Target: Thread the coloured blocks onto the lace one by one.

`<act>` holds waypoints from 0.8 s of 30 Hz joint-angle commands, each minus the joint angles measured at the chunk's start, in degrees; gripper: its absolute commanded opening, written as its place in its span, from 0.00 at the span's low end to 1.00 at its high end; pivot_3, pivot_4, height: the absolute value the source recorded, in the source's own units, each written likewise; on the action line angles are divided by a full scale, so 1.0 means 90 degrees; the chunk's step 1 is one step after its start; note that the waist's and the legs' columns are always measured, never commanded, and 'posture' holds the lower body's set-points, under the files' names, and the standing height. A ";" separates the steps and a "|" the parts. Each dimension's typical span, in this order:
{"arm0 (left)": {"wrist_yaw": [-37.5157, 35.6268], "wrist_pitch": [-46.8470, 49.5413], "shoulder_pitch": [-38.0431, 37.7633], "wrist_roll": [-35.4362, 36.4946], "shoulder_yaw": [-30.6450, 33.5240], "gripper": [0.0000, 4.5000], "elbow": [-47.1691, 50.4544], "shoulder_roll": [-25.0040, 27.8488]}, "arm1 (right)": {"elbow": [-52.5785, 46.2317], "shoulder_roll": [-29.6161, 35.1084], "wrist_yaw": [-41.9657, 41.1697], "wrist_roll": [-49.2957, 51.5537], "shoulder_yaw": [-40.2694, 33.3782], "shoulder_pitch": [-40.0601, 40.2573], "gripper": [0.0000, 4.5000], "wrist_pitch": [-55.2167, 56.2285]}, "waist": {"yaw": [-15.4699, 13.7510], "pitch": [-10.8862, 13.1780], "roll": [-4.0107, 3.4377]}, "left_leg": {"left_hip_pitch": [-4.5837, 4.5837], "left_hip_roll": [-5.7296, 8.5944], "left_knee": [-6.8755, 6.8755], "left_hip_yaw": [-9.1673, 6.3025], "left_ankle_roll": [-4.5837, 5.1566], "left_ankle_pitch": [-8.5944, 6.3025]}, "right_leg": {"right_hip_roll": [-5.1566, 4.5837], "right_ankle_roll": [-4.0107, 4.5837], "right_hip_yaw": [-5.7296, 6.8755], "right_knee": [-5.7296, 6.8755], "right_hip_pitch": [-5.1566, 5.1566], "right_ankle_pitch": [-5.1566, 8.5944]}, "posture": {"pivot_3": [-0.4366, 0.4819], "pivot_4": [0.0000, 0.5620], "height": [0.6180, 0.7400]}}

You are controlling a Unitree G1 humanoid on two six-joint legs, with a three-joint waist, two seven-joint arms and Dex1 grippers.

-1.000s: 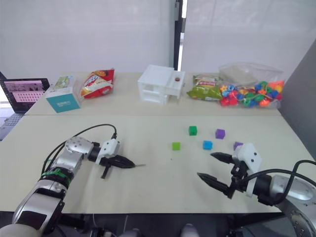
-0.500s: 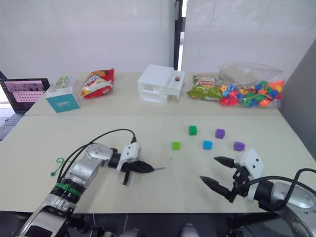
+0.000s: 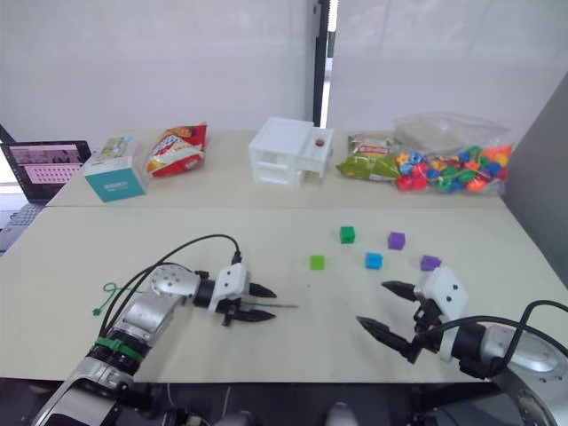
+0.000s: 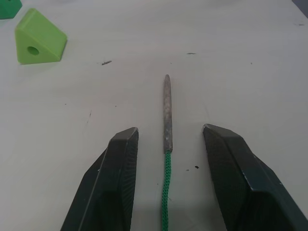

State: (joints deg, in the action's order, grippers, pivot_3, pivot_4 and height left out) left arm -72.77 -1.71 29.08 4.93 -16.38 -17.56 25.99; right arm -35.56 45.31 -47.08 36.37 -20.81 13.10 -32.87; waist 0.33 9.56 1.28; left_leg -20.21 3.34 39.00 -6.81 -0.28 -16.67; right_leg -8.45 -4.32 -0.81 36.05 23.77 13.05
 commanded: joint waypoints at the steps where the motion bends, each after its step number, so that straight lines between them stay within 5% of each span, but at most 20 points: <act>1: 0.0041 0.0008 -0.0173 -0.0044 -0.0060 0.50 -0.0099 0.0056 | -0.0157 0.0029 0.0046 -0.0026 -0.0042 -0.0074 1.00 0.0106 | -0.0007 0.0000 0.0000 | 0.0001 0.0000 0.0000 0.0000 0.0000 0.0000 | 0.0000 0.0000 0.0000 -0.0001 -0.0002 0.0000 | 0.48 0.27 1.00; 9: 0.0015 0.0115 -0.0171 -0.0029 -0.0213 0.01 -0.0001 0.0012 | -0.0127 0.0020 0.0077 -0.0078 0.0050 -0.0172 1.00 0.0103 | -0.0019 -0.0001 -0.0001 | 0.0004 0.0000 -0.0001 0.0000 0.0001 -0.0001 | 0.0000 0.0000 0.0001 -0.0005 -0.0009 0.0000 | 0.48 0.27 1.00; 18: -0.0041 0.0435 -0.0150 0.0502 0.0065 0.01 0.0571 -0.0011 | -0.0183 -0.0068 0.0212 -0.0028 -0.0018 -0.0128 1.00 0.0035 | -0.0037 0.0000 0.0000 | 0.0001 0.0000 -0.0001 0.0000 0.0001 -0.0001 | 0.0000 0.0000 0.0001 -0.0010 -0.0008 0.0000 | 0.48 0.27 1.00; 24: -0.0145 0.0869 -0.0135 0.0956 0.0180 0.01 0.1185 -0.0008 | -0.0402 -0.0642 0.0632 0.0005 -0.0776 0.0510 1.00 0.0238 | -0.0087 0.0000 0.0000 | -0.0007 0.0000 -0.0002 -0.0001 0.0001 -0.0001 | 0.0000 0.0000 0.0000 -0.0009 0.0005 0.0000 | 0.48 0.27 1.00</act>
State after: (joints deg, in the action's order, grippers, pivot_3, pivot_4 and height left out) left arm -73.44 5.42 27.37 11.65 -15.59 -9.38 25.71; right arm -36.99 40.21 -42.36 36.16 -24.92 17.04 -32.69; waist -0.45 9.56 1.28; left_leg -20.27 3.35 38.98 -6.81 -0.28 -16.68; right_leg -8.45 -4.31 -0.83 35.97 23.82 13.05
